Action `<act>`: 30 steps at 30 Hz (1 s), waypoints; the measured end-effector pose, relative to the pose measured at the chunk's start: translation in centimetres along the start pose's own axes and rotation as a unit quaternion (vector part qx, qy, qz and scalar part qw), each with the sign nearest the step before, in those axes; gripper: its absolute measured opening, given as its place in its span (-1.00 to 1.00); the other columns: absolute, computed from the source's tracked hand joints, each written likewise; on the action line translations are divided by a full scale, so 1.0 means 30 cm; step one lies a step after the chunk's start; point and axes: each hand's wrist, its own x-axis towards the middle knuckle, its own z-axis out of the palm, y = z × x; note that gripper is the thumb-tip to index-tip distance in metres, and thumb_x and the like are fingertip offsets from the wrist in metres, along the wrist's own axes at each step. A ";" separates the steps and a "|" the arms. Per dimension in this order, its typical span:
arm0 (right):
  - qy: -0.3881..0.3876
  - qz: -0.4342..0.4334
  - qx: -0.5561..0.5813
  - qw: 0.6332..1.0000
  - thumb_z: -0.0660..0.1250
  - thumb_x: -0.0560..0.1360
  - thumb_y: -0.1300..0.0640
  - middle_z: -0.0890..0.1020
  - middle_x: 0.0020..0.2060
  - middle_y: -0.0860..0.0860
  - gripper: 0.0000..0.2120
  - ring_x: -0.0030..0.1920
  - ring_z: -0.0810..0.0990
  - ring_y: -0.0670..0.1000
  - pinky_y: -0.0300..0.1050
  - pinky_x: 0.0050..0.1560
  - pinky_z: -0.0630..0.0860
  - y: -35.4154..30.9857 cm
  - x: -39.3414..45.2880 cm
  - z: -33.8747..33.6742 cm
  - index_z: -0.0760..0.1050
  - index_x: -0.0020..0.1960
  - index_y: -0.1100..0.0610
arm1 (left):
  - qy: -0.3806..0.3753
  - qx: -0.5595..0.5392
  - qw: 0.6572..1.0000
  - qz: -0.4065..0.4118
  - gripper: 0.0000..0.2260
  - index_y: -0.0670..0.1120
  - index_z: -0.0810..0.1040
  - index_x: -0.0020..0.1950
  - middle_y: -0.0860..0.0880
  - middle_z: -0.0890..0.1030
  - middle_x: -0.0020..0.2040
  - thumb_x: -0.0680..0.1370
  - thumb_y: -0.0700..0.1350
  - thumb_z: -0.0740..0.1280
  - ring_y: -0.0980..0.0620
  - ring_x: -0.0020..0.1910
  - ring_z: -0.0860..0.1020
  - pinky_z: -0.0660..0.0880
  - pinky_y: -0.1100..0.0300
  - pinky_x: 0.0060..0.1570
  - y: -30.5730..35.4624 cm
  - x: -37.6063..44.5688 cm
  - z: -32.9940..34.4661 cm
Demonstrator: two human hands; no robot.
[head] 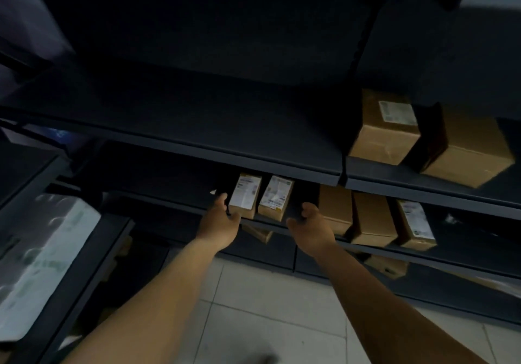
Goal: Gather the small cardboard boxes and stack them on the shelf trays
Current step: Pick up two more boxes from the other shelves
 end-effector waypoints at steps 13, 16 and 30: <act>-0.001 0.041 0.012 0.999 0.27 0.50 -0.13 0.43 0.35 0.12 -0.34 0.31 0.43 0.21 0.00 0.26 0.39 0.219 0.583 0.304 0.11 0.47 0.12 | 0.017 0.041 0.999 0.023 -0.44 -0.12 0.13 0.53 -0.16 0.29 0.46 0.59 -0.05 0.26 -0.14 0.38 0.36 0.36 0.14 0.25 -0.221 0.466 0.244; 0.029 0.036 0.020 0.999 0.28 0.40 -0.23 0.43 0.36 0.11 -0.25 0.32 0.41 0.22 0.15 0.30 0.38 0.263 0.695 0.370 0.12 0.45 0.07 | 0.039 0.055 0.998 0.021 -0.40 -0.13 0.07 0.55 -0.18 0.22 0.49 0.59 0.03 0.23 -0.17 0.41 0.30 0.35 0.06 0.27 -0.267 0.582 0.279; 0.046 0.042 0.223 0.973 0.36 0.48 0.24 0.53 0.24 0.04 -0.46 0.23 0.52 0.11 -0.05 0.10 0.49 0.292 0.825 0.477 0.26 0.39 0.09 | 0.008 -0.119 0.992 -0.042 -0.61 -0.10 0.37 0.38 -0.09 0.51 0.29 0.58 0.00 0.26 -0.08 0.21 0.49 0.40 0.18 0.01 -0.349 0.719 0.329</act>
